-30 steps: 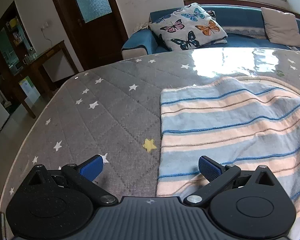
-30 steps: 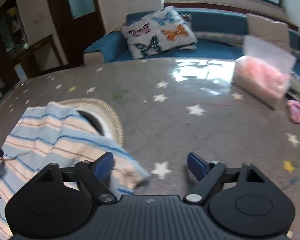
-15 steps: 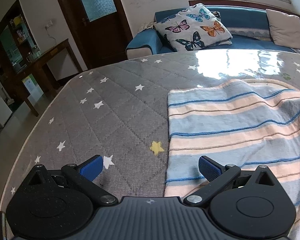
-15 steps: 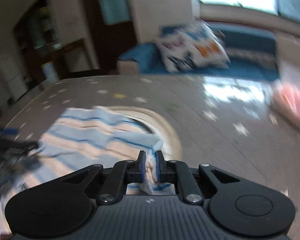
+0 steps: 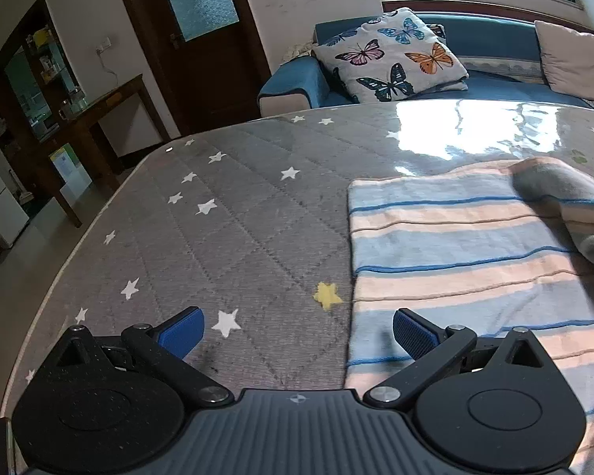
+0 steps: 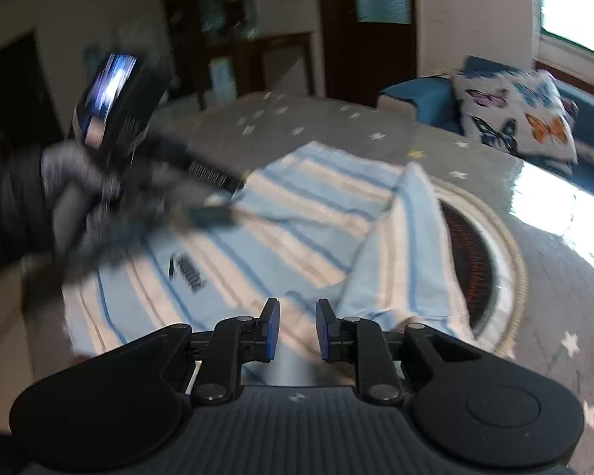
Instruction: Fold clothes
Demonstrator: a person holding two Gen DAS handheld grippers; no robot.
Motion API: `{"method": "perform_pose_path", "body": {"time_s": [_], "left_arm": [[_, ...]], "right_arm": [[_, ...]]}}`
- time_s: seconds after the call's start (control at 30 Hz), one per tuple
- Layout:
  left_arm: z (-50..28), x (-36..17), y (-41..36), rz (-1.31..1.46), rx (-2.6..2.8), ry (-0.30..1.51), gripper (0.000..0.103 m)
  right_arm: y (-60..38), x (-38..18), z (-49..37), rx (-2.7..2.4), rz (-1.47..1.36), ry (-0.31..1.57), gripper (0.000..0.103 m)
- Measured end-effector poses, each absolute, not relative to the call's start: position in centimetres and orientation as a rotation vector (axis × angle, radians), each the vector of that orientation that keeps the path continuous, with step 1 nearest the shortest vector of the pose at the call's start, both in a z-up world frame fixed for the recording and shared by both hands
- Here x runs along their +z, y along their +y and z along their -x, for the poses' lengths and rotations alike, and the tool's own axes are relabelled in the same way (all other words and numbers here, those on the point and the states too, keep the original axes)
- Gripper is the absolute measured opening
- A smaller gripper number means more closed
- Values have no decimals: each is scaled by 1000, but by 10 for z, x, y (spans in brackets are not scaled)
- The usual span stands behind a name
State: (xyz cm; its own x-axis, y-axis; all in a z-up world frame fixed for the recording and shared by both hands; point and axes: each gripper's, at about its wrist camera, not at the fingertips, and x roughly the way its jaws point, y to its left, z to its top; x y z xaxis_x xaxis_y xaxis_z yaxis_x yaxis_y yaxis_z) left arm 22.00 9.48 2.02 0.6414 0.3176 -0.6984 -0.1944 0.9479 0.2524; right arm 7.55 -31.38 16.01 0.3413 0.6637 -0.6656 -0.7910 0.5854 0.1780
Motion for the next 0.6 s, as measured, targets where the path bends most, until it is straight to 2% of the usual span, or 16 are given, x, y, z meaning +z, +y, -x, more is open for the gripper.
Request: {"method": "perform_pose_path", "body": {"time_s": [0.13,0.27,0.37,0.6], "left_arm": [[-221,19,96,-155,298,827,103],[-222,22,95,-163,295,820,103],[-226,27,95,-175,291,807,103],[-244,35,94,-188,265,791,103]], "right_arm": [[-351,170,-112,804,40,785,21],[-358,149,-142,683,43,886,23],[-358,130,-149,652,56,943,31],[-358,115,-154,650,66,996,33]]}}
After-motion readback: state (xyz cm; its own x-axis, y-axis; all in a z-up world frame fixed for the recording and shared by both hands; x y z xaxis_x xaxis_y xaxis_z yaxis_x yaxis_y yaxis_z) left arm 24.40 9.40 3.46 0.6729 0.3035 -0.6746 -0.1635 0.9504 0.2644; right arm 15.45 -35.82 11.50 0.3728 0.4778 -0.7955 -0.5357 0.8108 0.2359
